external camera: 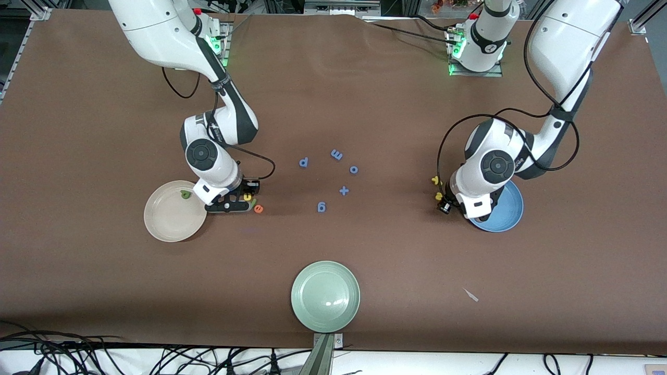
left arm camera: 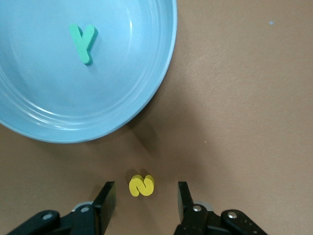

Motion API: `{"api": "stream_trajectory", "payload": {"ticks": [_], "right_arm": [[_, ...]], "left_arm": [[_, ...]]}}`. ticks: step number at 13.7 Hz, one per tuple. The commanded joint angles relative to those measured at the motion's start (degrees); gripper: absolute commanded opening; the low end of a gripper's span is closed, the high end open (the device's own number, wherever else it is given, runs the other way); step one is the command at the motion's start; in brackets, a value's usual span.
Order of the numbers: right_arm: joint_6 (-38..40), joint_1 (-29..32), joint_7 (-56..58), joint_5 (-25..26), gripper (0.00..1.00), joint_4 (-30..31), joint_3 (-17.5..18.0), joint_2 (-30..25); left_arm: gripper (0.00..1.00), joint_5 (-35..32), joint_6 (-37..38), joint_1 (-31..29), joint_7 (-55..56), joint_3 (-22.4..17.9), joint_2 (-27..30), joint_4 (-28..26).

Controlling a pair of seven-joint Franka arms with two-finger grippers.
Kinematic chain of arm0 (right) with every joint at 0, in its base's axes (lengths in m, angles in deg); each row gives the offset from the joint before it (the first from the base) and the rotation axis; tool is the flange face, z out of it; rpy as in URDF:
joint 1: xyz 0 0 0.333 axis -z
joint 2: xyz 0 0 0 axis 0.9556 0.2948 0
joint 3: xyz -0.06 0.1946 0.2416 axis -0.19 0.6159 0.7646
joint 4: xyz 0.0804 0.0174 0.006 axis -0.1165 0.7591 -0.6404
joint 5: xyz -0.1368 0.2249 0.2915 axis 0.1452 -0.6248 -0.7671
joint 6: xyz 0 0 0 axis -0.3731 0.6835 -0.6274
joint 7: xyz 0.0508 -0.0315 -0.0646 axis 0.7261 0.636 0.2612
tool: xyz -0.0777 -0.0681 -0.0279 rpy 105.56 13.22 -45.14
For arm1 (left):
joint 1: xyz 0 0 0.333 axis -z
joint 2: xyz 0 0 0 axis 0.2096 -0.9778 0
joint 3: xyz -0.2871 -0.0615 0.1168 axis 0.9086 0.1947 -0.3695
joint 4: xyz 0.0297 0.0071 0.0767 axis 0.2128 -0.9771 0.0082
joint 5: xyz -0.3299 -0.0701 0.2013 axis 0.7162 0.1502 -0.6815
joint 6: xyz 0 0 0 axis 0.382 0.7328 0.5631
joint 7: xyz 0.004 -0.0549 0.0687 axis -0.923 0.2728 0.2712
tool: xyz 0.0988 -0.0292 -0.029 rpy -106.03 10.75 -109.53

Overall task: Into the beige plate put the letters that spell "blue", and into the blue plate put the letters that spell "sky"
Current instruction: 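Grasp the u with the right gripper while the left gripper grasps the z, then place the u on the white plate while the left gripper places the z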

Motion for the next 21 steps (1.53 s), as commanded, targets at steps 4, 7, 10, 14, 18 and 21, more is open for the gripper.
{"api": "stream_trajectory", "payload": {"ticks": [4, 7, 10, 14, 18, 21], "right_arm": [[-0.38, 0.53, 0.82, -0.78, 0.17, 0.19, -0.10, -0.19], [0.06, 0.53, 2.31, -0.78, 0.14, -0.08, -0.98, -0.89], [8.37, 0.62, 7.22, -0.78, 0.14, -3.31, -4.31, -2.99], [20.97, 1.49, 18.12, -0.78, 0.14, -11.23, -10.11, -3.09], [20.36, 6.15, 25.17, -0.86, 0.21, -10.63, -10.04, -2.65], [20.80, 6.16, 24.30, -0.86, 0.45, -10.89, -9.95, -2.74]], "left_arm": [[0.58, -2.82, -3.69, 0.83, 3.30, -0.09, -1.55, -1.49], [0.57, -5.91, -4.05, 0.83, 6.13, 0.00, -2.34, -1.59], [0.54, -5.92, -4.05, 0.65, 6.22, 0.00, -2.25, -1.67], [0.35, -5.92, -4.05, 0.74, 7.81, 0.00, -2.34, -1.94], [0.24, -5.92, -4.05, 0.56, 7.89, 0.09, -2.26, -1.94], [0.23, -5.83, -3.17, -0.05, 7.98, 0.09, -1.20, -1.15]]}}
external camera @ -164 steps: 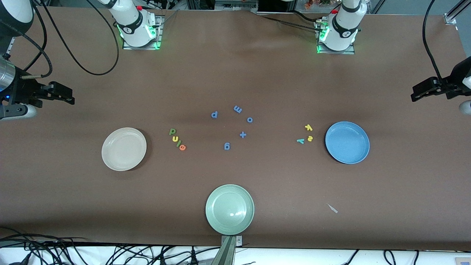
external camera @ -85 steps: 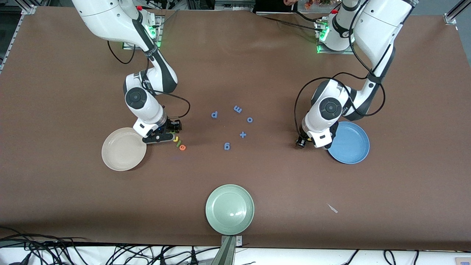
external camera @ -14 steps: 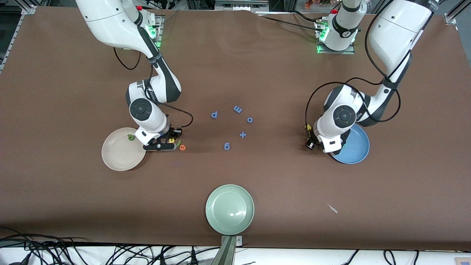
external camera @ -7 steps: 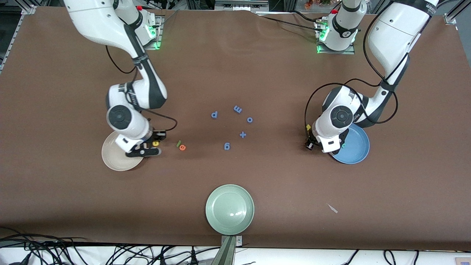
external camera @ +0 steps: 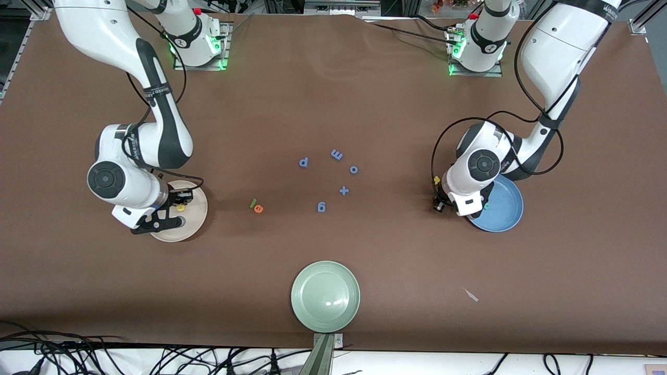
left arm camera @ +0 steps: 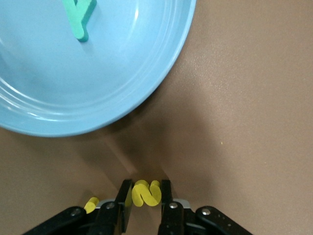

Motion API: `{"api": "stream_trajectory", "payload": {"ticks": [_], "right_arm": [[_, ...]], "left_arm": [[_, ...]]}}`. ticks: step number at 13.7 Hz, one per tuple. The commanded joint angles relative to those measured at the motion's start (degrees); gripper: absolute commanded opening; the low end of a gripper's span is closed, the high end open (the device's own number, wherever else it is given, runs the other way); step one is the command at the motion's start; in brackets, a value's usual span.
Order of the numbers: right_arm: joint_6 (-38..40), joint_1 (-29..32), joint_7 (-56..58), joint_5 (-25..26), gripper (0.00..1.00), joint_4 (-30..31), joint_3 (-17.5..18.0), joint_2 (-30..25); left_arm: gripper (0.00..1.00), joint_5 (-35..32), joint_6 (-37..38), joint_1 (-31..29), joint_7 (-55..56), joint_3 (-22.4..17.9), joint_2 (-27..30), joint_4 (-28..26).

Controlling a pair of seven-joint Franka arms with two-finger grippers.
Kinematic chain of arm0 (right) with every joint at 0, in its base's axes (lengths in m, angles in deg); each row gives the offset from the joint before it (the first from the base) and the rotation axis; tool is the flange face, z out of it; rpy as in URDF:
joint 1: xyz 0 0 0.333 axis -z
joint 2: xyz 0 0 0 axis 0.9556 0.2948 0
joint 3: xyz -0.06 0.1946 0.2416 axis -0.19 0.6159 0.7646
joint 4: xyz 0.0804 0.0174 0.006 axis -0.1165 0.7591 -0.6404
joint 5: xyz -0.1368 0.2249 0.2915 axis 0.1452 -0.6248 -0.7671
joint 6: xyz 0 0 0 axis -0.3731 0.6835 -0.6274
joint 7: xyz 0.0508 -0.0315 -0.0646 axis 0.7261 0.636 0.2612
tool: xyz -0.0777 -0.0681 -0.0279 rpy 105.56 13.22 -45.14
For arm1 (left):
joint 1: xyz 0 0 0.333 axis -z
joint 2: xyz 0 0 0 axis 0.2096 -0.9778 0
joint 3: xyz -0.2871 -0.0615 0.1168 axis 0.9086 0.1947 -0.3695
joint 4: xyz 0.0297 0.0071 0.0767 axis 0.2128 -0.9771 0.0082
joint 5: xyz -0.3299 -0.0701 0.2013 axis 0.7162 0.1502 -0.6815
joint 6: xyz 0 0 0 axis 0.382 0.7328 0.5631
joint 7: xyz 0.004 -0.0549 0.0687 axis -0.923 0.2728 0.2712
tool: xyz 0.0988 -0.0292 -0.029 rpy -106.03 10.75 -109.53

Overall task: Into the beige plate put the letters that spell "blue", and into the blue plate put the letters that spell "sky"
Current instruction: 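Place the u on the white plate while the left gripper places the z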

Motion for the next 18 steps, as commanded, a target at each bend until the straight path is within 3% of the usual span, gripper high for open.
{"api": "stream_trajectory", "payload": {"ticks": [1, 3, 6, 11, 12, 13, 15, 18], "right_arm": [[0.89, -0.46, -0.29, -0.96, 0.45, -0.69, 0.73, -0.44], [0.90, -0.90, -4.14, -1.91, 0.50, -1.05, 1.95, -0.62], [0.90, -1.95, -10.29, -8.06, 0.50, -2.54, 4.41, -0.01], [-3.58, -8.54, -23.74, -8.25, 0.50, -2.45, 4.69, 2.71], [-4.63, -9.24, -25.15, -8.25, 0.50, -2.19, 4.69, 3.50], [-5.34, -9.77, -26.30, -8.25, 0.50, -1.93, 4.69, 4.03], [-6.92, -10.91, -28.93, -8.34, 0.50, -1.84, 4.69, 5.35], [-8.42, -11.88, -30.70, -8.34, 0.50, -1.75, 4.69, 6.76]], "left_arm": [[0.23, -1.77, 0.65, -1.01, 1.61, 0.09, 1.92, 0.54], [0.23, -1.59, 4.50, -2.85, 0.55, 0.18, 3.85, 1.59], [0.23, -1.50, 8.99, -5.40, -3.38, 0.18, 4.29, 3.87], [0.25, -2.03, 9.09, -8.66, -8.32, -0.08, 3.51, 3.09], [0.35, -2.03, 9.09, -9.18, -8.59, 0.00, 3.50, 3.09], [0.58, -2.03, 9.26, -9.28, -8.68, 0.09, 3.59, 3.09], [0.65, -1.94, 9.53, -8.75, -8.59, 0.18, 3.68, 2.65], [0.65, -0.98, 9.62, -8.58, -7.63, 0.88, 4.12, 2.99]]}}
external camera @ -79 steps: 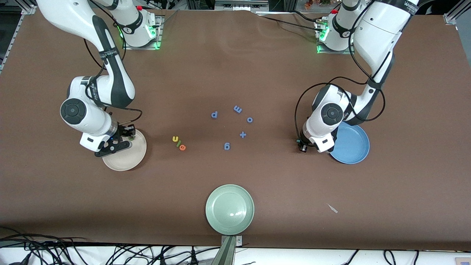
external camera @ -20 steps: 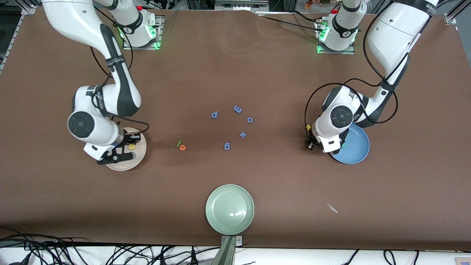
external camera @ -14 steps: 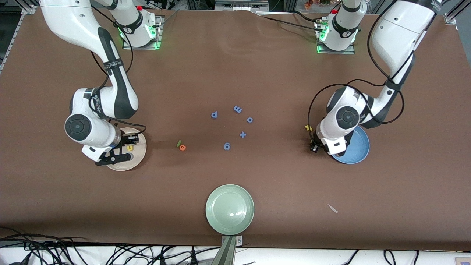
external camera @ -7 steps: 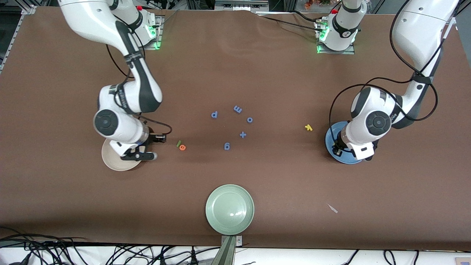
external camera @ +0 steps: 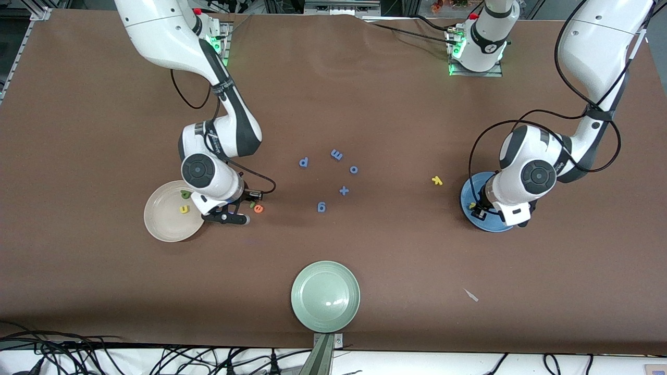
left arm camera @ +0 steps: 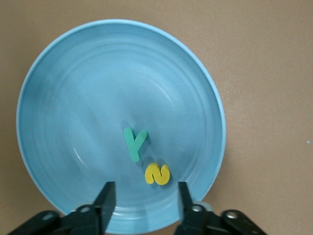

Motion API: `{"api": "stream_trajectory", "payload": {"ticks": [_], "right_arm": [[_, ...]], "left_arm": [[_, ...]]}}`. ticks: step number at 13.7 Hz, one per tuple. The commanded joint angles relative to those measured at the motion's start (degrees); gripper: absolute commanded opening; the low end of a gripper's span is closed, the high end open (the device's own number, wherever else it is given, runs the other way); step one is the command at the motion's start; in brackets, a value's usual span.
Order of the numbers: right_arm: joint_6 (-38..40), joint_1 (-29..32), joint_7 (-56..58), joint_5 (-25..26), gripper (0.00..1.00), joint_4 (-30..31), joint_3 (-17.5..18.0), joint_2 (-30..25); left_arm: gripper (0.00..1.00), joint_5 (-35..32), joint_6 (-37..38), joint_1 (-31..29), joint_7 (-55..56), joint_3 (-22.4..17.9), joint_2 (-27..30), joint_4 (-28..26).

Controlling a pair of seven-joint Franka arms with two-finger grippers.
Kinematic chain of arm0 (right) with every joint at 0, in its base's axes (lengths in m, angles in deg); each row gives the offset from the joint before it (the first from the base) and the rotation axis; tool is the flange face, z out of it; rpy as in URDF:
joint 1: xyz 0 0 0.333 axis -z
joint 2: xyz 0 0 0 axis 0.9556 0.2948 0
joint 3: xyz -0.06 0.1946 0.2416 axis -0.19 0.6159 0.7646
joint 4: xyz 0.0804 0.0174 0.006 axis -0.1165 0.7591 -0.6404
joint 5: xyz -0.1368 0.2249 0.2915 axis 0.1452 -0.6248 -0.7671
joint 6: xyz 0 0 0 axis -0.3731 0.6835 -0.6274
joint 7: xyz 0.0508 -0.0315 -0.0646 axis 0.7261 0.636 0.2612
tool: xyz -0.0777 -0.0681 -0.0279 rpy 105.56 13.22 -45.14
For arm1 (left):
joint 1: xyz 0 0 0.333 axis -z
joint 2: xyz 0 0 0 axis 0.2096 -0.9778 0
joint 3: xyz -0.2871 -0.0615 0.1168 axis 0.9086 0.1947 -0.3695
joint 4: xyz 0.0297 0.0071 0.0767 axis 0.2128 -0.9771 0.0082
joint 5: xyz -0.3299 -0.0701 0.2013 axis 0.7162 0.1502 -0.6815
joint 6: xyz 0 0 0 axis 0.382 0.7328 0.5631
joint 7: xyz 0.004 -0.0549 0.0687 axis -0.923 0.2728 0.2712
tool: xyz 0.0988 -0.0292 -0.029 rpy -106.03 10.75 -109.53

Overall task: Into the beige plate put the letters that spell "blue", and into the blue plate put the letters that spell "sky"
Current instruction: 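Place the u on the white plate while the left gripper places the z, then move the l to the white plate while the left gripper moves the k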

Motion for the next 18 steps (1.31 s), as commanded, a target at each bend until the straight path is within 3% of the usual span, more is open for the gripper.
{"api": "stream_trajectory", "payload": {"ticks": [1, 7, 10, 15, 18], "right_arm": [[-0.86, -0.80, -1.00, -1.06, 0.50, -0.23, -0.33, 0.94], [-3.76, -0.80, -0.91, -1.06, 0.50, 1.71, -0.33, 1.47], [-3.76, -0.54, -0.30, -1.06, 0.49, 1.62, -0.33, 1.47], [-4.20, -0.18, -0.03, -1.06, 0.43, 1.44, -0.33, 1.47], [-4.38, -0.18, -0.03, -1.06, 0.34, 1.44, -0.33, 1.47]], "left_arm": [[0.65, -0.75, 0.82, 0.01, 2.11, 2.47, 0.95, 0.12], [0.63, -2.06, -1.18, 0.01, 9.77, 9.33, 1.92, -5.22], [0.61, -5.13, -8.21, -0.08, 12.75, 9.43, 3.15, -11.02], [0.61, -7.33, -10.16, 0.19, 14.52, 9.60, 2.97, -13.49], [0.60, -9.09, -11.82, -0.16, 14.87, 9.60, 3.15, -15.60]]}}
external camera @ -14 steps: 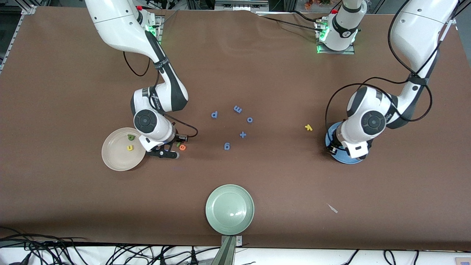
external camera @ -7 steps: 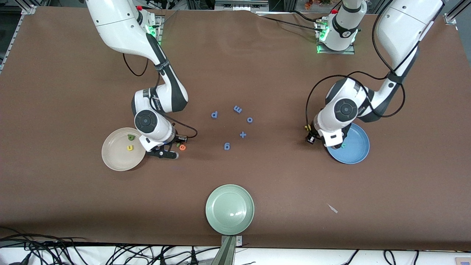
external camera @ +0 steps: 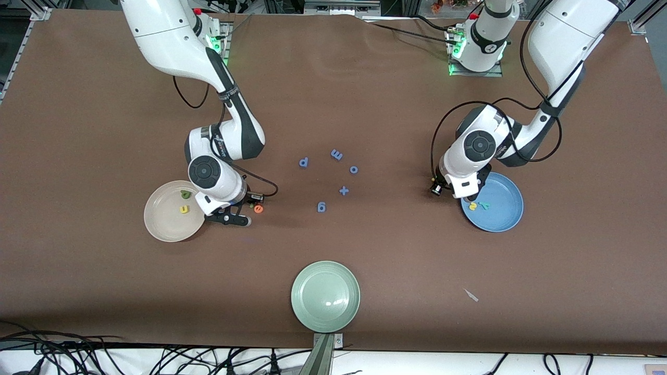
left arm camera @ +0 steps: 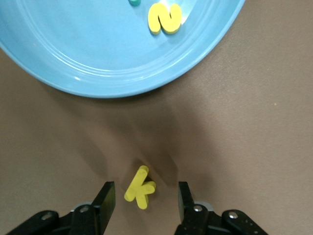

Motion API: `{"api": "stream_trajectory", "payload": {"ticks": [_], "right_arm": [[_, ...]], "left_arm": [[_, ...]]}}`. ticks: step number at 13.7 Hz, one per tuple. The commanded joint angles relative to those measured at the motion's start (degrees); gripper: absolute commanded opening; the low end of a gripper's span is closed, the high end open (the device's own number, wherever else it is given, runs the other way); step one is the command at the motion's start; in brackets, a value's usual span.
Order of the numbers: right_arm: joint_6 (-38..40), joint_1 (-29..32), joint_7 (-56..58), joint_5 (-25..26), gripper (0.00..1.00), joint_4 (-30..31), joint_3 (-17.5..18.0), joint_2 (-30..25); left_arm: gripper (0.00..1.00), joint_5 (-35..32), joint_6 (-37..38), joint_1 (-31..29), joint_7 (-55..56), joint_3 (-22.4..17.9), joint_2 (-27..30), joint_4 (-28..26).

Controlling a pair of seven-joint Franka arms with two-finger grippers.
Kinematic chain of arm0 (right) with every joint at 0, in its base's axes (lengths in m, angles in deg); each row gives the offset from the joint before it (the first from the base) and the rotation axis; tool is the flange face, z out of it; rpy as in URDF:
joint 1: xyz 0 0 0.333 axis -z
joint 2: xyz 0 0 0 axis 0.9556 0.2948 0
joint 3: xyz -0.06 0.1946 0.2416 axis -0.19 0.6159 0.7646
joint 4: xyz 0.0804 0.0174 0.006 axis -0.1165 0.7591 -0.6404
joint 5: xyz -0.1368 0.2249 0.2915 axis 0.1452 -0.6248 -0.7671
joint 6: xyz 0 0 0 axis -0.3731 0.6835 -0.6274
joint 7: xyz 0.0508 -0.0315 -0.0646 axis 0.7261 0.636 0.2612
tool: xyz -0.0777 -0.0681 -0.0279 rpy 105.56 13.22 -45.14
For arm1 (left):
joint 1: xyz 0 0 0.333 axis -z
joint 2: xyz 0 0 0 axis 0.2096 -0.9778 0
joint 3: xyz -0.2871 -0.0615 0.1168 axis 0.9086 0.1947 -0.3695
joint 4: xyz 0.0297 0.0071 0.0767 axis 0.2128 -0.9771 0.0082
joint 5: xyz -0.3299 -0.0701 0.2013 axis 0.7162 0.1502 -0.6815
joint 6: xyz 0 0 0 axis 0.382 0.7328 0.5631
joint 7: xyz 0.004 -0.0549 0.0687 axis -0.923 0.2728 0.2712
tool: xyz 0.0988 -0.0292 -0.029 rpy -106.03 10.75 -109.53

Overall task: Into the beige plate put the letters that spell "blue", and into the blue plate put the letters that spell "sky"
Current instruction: 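Move the l to the white plate while the left gripper moves the k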

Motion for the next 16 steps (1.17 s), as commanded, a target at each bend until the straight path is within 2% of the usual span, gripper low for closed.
{"api": "stream_trajectory", "payload": {"ticks": [1, 3, 4, 6, 9, 10, 12, 13, 16], "right_arm": [[-0.55, 0.02, 0.45, -1.03, 0.32, 0.39, -0.03, -0.27], [-0.55, 0.02, 0.45, -1.03, 0.23, 0.47, -0.03, -0.27], [-0.55, 0.02, 0.45, -1.03, 0.15, 0.39, -0.03, -0.27], [-0.46, 0.02, 0.62, -1.03, 0.04, 0.39, -0.03, -0.27], [0.85, 0.72, 2.98, -1.03, 0.04, 0.04, -0.38, -1.14], [3.21, 1.33, 4.21, -0.95, 0.04, -0.57, -0.64, -2.10], [10.05, 4.05, 7.81, -0.68, 0.04, -4.51, -0.73, -2.55], [13.31, 5.37, 9.92, -0.33, 0.04, -6.45, -0.82, -2.55], [19.04, 7.23, 17.91, -0.07, 0.04, -9.54, -4.05, -2.55]], "left_arm": [[0.60, -2.89, -2.98, -0.59, 2.76, 0.23, 2.16, -3.40], [0.57, -3.15, -3.34, -0.42, 3.90, 0.23, 2.07, -3.31], [0.55, -3.15, -3.26, -0.33, 4.51, 0.23, 1.99, -3.22], [0.43, -3.50, -3.26, -0.15, 4.52, 0.23, 1.90, -3.40], [0.39, -5.96, -3.26, -0.33, 4.61, 0.23, 1.55, -3.66], [0.33, -5.97, -3.26, -0.33, 4.78, 0.23, 1.55, -3.66], [0.14, -5.97, -3.26, -0.24, 5.83, 0.23, 1.72, -3.49], [0.10, -5.97, -2.91, -0.33, 5.93, 0.23, 1.81, -3.14], [0.08, -5.97, -0.03, -1.29, 4.88, 0.23, 4.61, -1.91]]}}
